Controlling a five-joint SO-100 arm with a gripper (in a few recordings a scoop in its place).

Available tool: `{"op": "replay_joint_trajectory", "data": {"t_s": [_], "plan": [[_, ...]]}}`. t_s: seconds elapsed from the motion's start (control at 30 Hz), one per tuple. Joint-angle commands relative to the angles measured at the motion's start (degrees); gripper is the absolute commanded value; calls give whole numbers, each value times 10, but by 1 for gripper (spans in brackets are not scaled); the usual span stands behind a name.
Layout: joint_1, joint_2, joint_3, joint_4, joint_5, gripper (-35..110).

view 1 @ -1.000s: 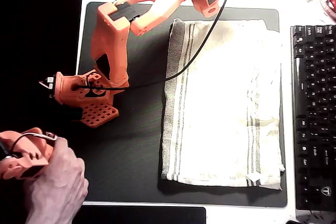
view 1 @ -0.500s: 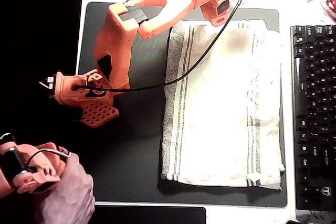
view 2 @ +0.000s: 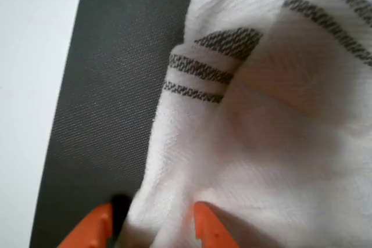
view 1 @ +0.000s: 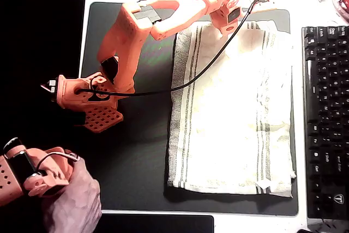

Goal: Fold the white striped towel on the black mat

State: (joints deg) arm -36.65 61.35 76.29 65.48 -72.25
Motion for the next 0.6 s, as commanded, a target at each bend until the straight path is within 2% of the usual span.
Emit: {"op": "replay_joint_trajectory", "data": {"t_s": [0.0, 0.57], "plan": [[-11, 7, -8, 1, -7, 19], [-6, -12, 2, -8, -16, 0]]}}
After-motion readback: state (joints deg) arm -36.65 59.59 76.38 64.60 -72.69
